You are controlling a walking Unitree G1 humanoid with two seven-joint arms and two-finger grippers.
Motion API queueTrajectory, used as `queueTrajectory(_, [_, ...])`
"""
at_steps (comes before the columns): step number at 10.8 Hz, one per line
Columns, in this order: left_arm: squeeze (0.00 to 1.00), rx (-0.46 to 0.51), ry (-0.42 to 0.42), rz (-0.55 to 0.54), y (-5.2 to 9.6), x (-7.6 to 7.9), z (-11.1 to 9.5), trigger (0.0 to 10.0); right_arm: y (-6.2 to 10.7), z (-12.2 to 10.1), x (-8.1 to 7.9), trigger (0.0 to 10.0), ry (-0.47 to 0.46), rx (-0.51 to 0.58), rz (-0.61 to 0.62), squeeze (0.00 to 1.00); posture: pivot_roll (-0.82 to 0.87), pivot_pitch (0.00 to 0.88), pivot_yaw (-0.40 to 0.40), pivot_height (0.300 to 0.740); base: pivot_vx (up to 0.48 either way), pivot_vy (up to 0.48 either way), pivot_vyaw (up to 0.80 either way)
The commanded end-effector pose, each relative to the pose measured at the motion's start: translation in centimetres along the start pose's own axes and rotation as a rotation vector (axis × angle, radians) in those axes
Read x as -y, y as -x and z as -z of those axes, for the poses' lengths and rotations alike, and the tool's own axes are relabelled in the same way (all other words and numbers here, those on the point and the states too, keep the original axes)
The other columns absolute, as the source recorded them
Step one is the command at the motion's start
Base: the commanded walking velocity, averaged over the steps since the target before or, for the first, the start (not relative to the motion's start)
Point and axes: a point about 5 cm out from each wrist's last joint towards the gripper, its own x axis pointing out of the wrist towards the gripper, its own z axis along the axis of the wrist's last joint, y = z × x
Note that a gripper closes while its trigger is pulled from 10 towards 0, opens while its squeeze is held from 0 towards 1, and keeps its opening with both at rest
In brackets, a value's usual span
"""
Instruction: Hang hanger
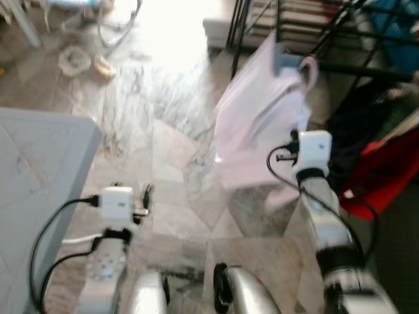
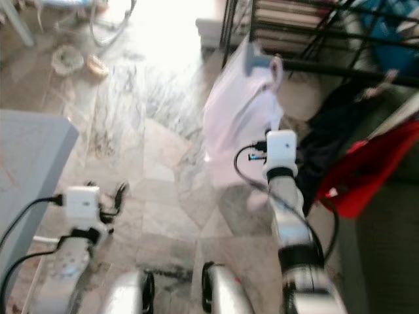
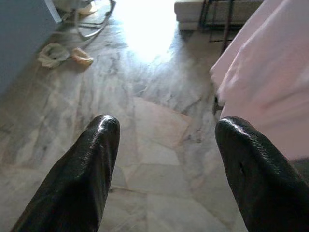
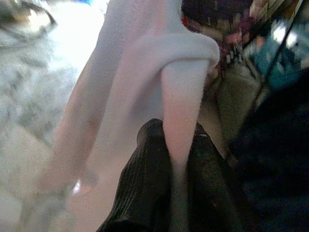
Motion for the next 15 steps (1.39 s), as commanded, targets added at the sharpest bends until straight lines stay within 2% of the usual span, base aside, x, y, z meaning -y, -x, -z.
queueTrajectory(1, [0.0,-0.012,0.001,0.006,0.2,0.1,0.1,10.0,-0.6,0.2,1.1,10.0,-0.005,-0.053,0.061,0.0,0.08,0.244,-0.076,0.74,0.0,0.0,0.0])
queueTrajectory(2, [0.0,-0.01,0.004,0.002,0.3,0.0,0.0,10.0,-0.9,0.1,1.4,10.0,-0.041,-0.07,0.079,0.0,0.08,0.246,-0.077,0.74,0.0,0.0,0.0])
queueTrajectory(4, [0.0,-0.02,0.007,0.006,0.7,0.2,0.2,10.0,-2.6,-0.8,1.3,10.0,-0.048,-0.104,0.085,0.0,0.09,0.251,-0.075,0.74,0.0,0.0,0.0])
queueTrajectory(5, [0.0,-0.01,0.006,0.018,0.6,0.4,-0.1,10.0,-3.1,-1.8,1.2,10.0,-0.034,-0.074,0.081,0.0,0.09,0.255,-0.075,0.74,0.0,0.0,0.0])
queueTrajectory(7, [0.0,-0.008,0.012,0.011,0.5,0.4,-0.2,10.0,-3.4,-2.3,1.5,10.0,-0.024,-0.047,0.08,0.0,0.09,0.256,-0.08,0.74,0.0,0.0,0.0])
queueTrajectory(8, [0.0,-0.013,0.011,0.012,0.6,0.4,-0.1,10.0,-3.0,-1.4,1.9,10.0,-0.035,-0.08,0.092,0.0,0.08,0.258,-0.081,0.74,0.0,0.0,0.0])
queueTrajectory(9, [0.0,-0.016,0.01,0.014,0.7,0.5,-0.1,10.0,-1.6,0.5,1.5,10.0,-0.025,-0.121,0.065,0.0,0.08,0.261,-0.081,0.74,0.0,0.0,0.0])
queueTrajectory(10, [0.0,-0.018,0.009,0.015,0.8,0.4,-0.1,10.0,0.6,1.9,0.6,10.0,0.001,-0.109,0.013,0.0,0.08,0.265,-0.078,0.74,0.0,0.0,0.0])
queueTrajectory(11, [0.0,-0.018,0.006,0.014,0.7,0.2,-0.1,10.0,2.4,1.4,-0.1,10.0,-0.025,0.001,-0.027,0.0,0.07,0.267,-0.072,0.74,0.0,0.0,0.0])
queueTrajectory(12, [0.0,-0.023,-0.001,0.015,0.7,0.2,0.1,10.0,3.4,-0.2,-0.7,10.0,0.002,0.13,-0.035,0.0,0.06,0.27,-0.063,0.74,0.0,0.0,0.0])
queueTrajectory(14, [0.0,-0.028,-0.004,0.044,0.7,0.5,0.1,10.0,3.3,-2.9,-0.6,10.0,-0.002,0.232,0.038,0.0,0.06,0.272,-0.05,0.74,0.0,0.0,0.0])
queueTrajectory(15, [0.0,-0.025,-0.016,0.031,0.5,0.4,0.0,10.0,2.5,-3.8,0.0,10.0,-0.011,0.238,0.066,0.0,0.06,0.272,-0.05,0.74,0.0,0.0,0.0])
